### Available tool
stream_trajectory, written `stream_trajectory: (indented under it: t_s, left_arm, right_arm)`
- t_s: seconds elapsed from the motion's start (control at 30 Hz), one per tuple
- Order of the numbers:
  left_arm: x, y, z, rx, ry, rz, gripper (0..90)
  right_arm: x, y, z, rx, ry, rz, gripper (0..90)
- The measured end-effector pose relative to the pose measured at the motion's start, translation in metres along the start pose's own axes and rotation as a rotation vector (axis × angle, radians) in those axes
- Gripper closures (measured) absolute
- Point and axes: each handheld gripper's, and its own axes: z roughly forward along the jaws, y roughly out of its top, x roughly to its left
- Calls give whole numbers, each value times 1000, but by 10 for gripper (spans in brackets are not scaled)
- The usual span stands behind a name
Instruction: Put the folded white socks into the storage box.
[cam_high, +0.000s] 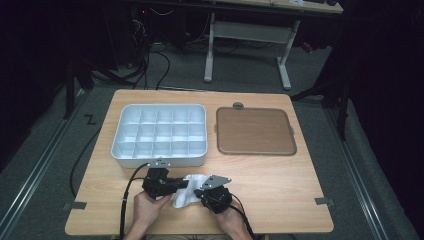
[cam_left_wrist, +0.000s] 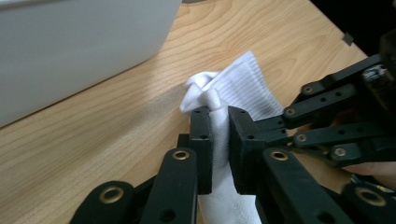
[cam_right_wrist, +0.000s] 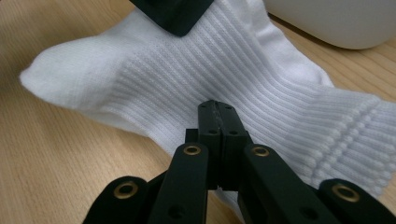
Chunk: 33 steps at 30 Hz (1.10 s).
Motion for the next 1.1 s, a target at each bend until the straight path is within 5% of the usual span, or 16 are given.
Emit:
stream_trajectory:
  t_s: [0.23,0.37,0.47,0.8,1.1]
  left_arm:
    - [-1,2,-1,-5,-26,-35,824]
    - [3,4,1,-7,31,-32,830]
    - [4,5,1,-6,74,-5,835]
    - [6,4,-1,-4,88,6,837]
    - [5,4,-1,-2,86,0,837]
  right_arm:
    - [4,8,7,12,31,-21,900]
    - [3,9,8,8,43,-16,900]
    - [6,10,2,-5,21,-26,876]
    - [-10,9,-36,-105,-97,27,798]
    - [-29,-2,-33,-46,-125,89,701]
